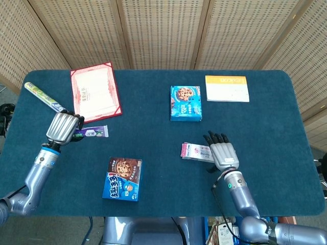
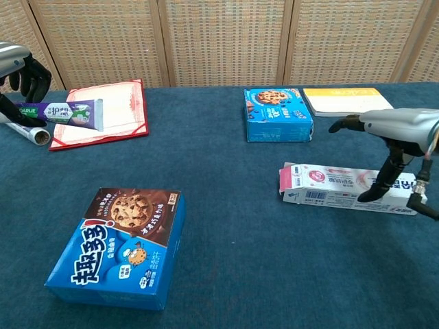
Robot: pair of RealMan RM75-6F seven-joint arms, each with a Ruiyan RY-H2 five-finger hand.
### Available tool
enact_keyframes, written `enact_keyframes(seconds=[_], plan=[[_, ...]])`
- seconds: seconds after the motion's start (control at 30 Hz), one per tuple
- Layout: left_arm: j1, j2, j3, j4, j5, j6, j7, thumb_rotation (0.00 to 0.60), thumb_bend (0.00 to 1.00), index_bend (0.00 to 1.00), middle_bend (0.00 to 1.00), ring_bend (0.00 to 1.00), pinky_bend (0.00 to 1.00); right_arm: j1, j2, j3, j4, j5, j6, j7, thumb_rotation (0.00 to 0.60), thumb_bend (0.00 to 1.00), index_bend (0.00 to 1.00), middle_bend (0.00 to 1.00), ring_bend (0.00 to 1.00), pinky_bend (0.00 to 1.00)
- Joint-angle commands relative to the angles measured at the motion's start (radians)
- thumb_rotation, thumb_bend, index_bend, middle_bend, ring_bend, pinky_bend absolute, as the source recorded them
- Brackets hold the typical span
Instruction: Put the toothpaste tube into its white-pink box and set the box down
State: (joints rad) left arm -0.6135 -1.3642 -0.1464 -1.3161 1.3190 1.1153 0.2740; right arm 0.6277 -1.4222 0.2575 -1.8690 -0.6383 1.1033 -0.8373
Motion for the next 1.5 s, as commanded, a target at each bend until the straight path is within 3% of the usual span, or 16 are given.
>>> enact_keyframes(seconds=[0.03,0.4,0.73,0.8,0.9,0.97,1.1,1.27,1.5], plan=[[0.0,0.003,0.001,0.0,0.001,-0.001,0.0,0.6,0.34,0.86,0.65,0.51,0.46,0.028,-0.033,-0.018,0.055,0.049,-0.02,-0.006,0.6,0.11,0.06,0.0,0.0,0.0],[0.0,0.011,-0.006,-0.011,0.001,0.003,-0.001,0.6,0.34,0.86,0.65,0.51,0.46,0.028,-0.101,-0.064,0.206,-0.033,-0.029,0.132,0.6,0.11,0.21,0.0,0.0,0.0],[0.001,0.011,-0.006,-0.016,0.007,0.01,0.001,0.6,0.34,0.86,0.65,0.51,0.46,0.017,-0.143,-0.087,0.308,-0.083,-0.03,0.213,0.6,0.11,0.28,0.09,0.0,0.0],[0.001,0.012,-0.006,-0.016,0.006,0.009,0.001,0.6,0.34,0.86,0.65,0.51,0.46,0.015,-0.147,-0.09,0.32,-0.087,-0.032,0.22,0.6,0.11,0.31,0.12,0.0,0.03],[0.002,0.012,-0.006,-0.015,0.004,0.009,0.001,0.6,0.34,0.86,0.65,0.51,0.46,0.01,-0.157,-0.094,0.344,-0.112,-0.019,0.235,0.6,0.11,0.38,0.22,0.07,0.16],[0.003,0.012,-0.007,-0.014,0.002,0.009,0.0,0.6,0.34,0.86,0.65,0.51,0.46,0.005,-0.165,-0.094,0.356,-0.127,-0.009,0.251,0.6,0.11,0.44,0.31,0.18,0.29],[0.004,0.011,-0.005,-0.012,0.008,0.011,-0.008,0.6,0.34,0.86,0.65,0.51,0.46,-0.013,-0.18,-0.094,0.372,-0.185,0.02,0.305,0.6,0.11,0.53,0.45,0.35,0.47],[0.004,0.017,-0.007,-0.023,0.022,0.021,-0.022,0.6,0.34,0.86,0.65,0.51,0.46,-0.025,-0.18,-0.089,0.358,-0.241,0.04,0.349,0.6,0.11,0.57,0.51,0.41,0.53],[0.0,0.045,-0.016,-0.068,0.029,0.025,-0.034,0.6,0.34,0.86,0.65,0.51,0.46,-0.039,-0.153,-0.047,0.264,-0.246,0.018,0.446,0.6,0.11,0.58,0.52,0.42,0.54]])
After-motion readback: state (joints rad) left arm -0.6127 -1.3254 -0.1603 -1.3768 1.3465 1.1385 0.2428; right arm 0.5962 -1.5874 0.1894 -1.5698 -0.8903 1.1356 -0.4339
